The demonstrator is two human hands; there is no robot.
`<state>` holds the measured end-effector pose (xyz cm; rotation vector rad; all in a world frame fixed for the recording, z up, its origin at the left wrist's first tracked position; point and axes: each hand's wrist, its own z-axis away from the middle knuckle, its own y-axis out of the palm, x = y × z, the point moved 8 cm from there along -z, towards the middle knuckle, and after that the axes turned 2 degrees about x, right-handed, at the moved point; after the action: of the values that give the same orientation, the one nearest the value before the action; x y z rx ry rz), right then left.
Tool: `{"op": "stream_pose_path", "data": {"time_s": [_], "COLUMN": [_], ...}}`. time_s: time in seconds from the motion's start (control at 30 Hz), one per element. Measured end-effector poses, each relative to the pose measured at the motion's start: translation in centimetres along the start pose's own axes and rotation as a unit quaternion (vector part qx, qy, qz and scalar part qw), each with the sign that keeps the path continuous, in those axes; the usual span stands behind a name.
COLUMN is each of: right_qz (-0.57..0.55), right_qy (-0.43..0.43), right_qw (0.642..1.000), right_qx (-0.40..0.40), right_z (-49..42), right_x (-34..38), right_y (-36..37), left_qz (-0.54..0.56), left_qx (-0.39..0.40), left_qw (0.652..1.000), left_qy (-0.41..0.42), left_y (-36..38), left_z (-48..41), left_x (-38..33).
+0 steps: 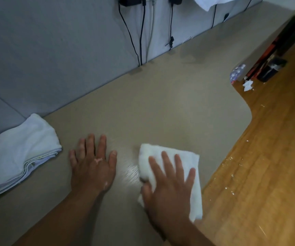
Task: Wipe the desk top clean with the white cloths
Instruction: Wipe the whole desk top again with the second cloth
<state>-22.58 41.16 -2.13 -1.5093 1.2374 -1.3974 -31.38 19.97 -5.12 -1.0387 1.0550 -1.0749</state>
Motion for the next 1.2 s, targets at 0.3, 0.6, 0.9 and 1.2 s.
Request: {"op": "stream_pose_path", "data": {"time_s": [0.3,0.6,0.9,1.2], "right_qz": [-0.044,-0.038,-0.004,0.013], "right_qy": [-0.162,-0.125,-0.024,0.041], "right_qw": [0.985,0.991,1.000,0.999], "right_qx": [0.027,-0.001,-0.011,0.016], "right_z": [4.7,-5.0,-13.3,-19.8], "right_x": [-0.6,-10.4,-18.8,-25.2], "right_y": [-0.7,-1.9,-2.9,-3.8], "left_qz": [0.001,0.015,0.016,-0.003], "left_qx": [-0.012,-0.022,-0.013,-0.003], "left_qw": [1.000,0.998,0.997,1.000], "left_qy": [0.013,0.055,0.074,0.018], "left_y": [-0.7,-0.4,-0.5,-0.7], "left_z": [-0.2,0.2,-3.0,-9.9], "left_x": [0.1,-1.2,-5.6,-6.6]}}
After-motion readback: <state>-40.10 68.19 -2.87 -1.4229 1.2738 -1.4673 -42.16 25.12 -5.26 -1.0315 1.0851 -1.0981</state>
